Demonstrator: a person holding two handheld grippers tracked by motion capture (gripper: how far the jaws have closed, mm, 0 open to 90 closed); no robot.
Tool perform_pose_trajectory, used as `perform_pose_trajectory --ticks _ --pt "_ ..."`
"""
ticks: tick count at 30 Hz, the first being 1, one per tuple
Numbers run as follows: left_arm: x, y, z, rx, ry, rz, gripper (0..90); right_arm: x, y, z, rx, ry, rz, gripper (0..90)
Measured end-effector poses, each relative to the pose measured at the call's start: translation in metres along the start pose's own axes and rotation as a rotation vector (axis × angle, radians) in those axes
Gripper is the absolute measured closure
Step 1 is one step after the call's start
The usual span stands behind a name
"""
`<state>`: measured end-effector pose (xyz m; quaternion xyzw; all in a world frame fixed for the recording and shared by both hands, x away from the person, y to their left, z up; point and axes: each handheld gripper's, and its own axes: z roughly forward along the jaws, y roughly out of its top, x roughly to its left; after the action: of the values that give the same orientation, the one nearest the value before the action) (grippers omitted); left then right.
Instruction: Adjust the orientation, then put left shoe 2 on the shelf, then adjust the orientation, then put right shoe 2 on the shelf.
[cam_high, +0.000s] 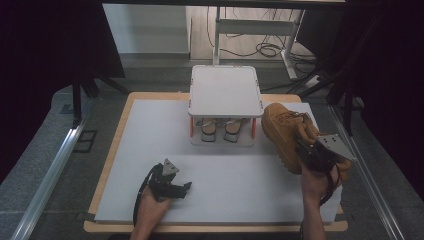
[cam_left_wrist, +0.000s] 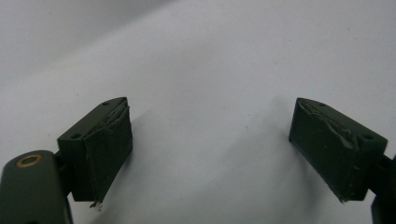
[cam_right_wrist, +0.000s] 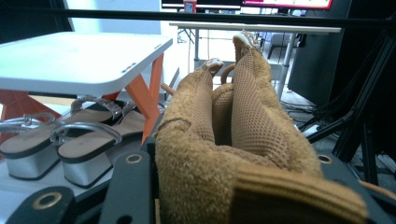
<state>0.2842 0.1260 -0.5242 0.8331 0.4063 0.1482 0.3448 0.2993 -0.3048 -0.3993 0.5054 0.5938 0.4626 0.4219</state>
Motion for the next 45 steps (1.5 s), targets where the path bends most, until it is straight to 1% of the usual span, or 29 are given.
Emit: perform_pose_trajectory --ticks 14,19,23,24,25,29,37,38,39,40,45 --pt "0.000 0.000 0.000 0.000 0.000 -0.001 13.1 -0.006 0.021 0.000 -0.034 -0.017 0.000 55.2" --pt "0.000 0.000 0.000 0.000 0.001 0.003 13.1 -0.008 0.028 0.000 -0.047 -0.023 0.009 55.3" --pt "0.000 0.000 0.000 -0.001 0.001 0.003 13.1 -0.008 0.036 0.001 -0.059 -0.018 0.024 55.3" --pt "0.000 0.000 0.000 -0.001 0.001 0.002 13.1 -0.008 0.040 0.001 -0.066 -0.016 0.027 55.3" --pt "0.000 0.000 0.000 -0.001 0.001 0.002 13.1 -0.008 0.040 0.001 -0.066 -0.016 0.027 55.3" --pt "0.000 0.000 0.000 -0.004 0.000 -0.001 13.1 -0.007 0.047 0.002 -0.073 -0.019 0.017 55.3" --pt "0.000 0.000 0.000 0.000 0.000 0.003 13.1 -0.006 0.061 0.002 -0.090 -0.017 0.018 55.2" --pt "0.000 0.000 0.000 0.000 0.000 0.003 13.1 -0.005 0.064 0.002 -0.096 -0.017 0.012 55.2" --pt "0.000 0.000 0.000 0.000 0.000 0.003 13.1 -0.005 0.064 0.002 -0.096 -0.017 0.012 55.2" --pt "0.000 0.000 0.000 -0.001 0.000 0.002 13.1 -0.005 0.068 0.002 -0.100 -0.014 0.008 55.1" --pt "0.000 0.000 0.000 -0.001 0.000 0.002 13.1 -0.003 0.076 0.002 -0.117 -0.004 0.009 55.1"
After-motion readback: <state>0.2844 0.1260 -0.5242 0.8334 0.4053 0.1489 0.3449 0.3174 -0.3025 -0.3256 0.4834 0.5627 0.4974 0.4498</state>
